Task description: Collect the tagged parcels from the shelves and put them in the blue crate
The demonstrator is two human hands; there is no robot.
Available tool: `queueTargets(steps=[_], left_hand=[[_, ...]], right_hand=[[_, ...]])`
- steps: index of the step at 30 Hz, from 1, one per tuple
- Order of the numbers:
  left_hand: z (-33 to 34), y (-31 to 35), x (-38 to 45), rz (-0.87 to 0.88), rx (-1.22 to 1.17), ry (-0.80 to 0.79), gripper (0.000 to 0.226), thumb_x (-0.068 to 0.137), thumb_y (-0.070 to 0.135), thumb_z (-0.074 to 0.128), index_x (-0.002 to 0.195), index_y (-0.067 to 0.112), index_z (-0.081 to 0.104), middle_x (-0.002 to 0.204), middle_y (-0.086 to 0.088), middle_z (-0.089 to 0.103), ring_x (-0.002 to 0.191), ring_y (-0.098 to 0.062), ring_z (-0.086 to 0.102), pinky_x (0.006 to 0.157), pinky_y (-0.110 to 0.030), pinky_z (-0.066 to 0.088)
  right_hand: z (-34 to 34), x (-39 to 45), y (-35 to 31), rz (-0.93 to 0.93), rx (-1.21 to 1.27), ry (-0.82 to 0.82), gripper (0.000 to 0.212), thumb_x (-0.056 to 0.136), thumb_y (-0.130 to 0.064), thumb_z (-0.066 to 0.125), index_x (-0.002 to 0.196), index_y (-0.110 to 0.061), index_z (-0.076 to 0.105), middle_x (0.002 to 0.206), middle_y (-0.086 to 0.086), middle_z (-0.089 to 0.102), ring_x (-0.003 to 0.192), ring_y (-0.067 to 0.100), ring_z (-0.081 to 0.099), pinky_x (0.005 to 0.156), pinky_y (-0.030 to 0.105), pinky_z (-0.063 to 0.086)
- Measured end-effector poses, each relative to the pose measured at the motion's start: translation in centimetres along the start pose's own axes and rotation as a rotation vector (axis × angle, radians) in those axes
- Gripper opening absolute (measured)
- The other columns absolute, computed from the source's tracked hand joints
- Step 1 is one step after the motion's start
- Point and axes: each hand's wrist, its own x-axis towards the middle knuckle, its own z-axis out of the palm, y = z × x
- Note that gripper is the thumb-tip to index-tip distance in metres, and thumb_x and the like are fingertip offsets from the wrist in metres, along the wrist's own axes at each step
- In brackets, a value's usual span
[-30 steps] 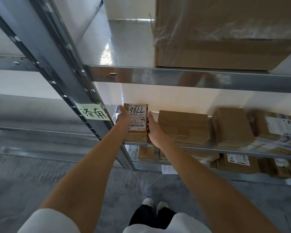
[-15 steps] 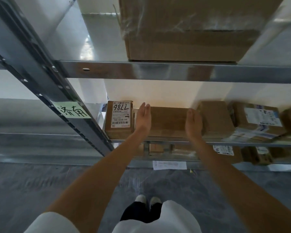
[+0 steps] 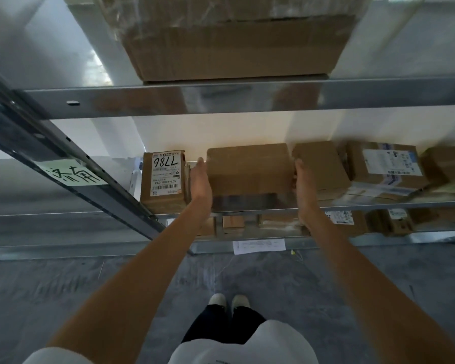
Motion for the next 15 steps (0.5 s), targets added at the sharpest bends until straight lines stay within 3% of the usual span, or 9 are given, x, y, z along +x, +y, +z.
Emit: queueTargets(steps=[2, 5, 9, 12, 15], left_hand=[[-0.5, 0.1, 0.2, 0.017, -0.166, -0.009, 0.059, 0.097, 0.056, 0.032, 0.141, 0.02, 0.046, 0.138, 0.001, 0.054, 0.132, -0.015, 0.044, 0.113, -0.032, 0.025], [-1.0, 0.4, -0.1, 0.07, -0.201, -0.029, 0.059, 0.097, 0.057, 0.031, 0.135, 0.019, 0.053, 0.13, 0.008, 0.06, 0.125, -0.007, 0.048, 0.109, -0.027, 0.024], [-1.3, 0.5, -0.6, 0.048, -0.227, 0.018, 0.043, 0.094, 0.056, 0.04, 0.124, 0.03, 0.057, 0.128, 0.007, 0.059, 0.124, -0.011, 0.047, 0.115, -0.033, 0.025], [-1.5, 0.7, -0.8, 0.036, -0.199, 0.014, 0.051, 0.095, 0.056, 0.04, 0.137, 0.029, 0.05, 0.131, 0.003, 0.061, 0.12, -0.015, 0.054, 0.112, -0.04, 0.036], [-1.7, 0.8, -0.8, 0.029, -0.201, 0.014, 0.052, 0.095, 0.052, 0.043, 0.138, 0.024, 0.048, 0.131, 0.0, 0.061, 0.116, -0.014, 0.055, 0.113, -0.039, 0.034]], right_hand=[[-1.0, 0.1, -1.1, -0.002, 0.058, -0.006, 0.068, 0.09, -0.067, 0.038, 0.131, -0.015, 0.054, 0.126, 0.013, 0.06, 0.113, 0.021, 0.057, 0.105, 0.047, 0.044], [-1.9, 0.1, -1.7, 0.024, 0.131, -0.08, 0.052, 0.093, -0.067, 0.035, 0.119, -0.027, 0.057, 0.117, -0.002, 0.066, 0.109, 0.015, 0.061, 0.101, 0.036, 0.044], [-1.5, -0.2, -1.7, -0.003, 0.083, -0.115, 0.056, 0.095, -0.065, 0.031, 0.122, -0.025, 0.06, 0.108, -0.002, 0.07, 0.101, 0.016, 0.066, 0.092, 0.031, 0.05], [-0.9, -0.6, -1.6, 0.0, 0.09, -0.093, 0.043, 0.098, -0.06, 0.032, 0.098, -0.029, 0.062, 0.095, -0.005, 0.069, 0.092, 0.014, 0.065, 0.08, 0.025, 0.05], [-0.3, -1.0, -1.7, 0.004, 0.087, -0.095, 0.035, 0.097, -0.059, 0.037, 0.091, -0.033, 0.058, 0.098, -0.005, 0.068, 0.094, 0.013, 0.064, 0.089, 0.03, 0.049]])
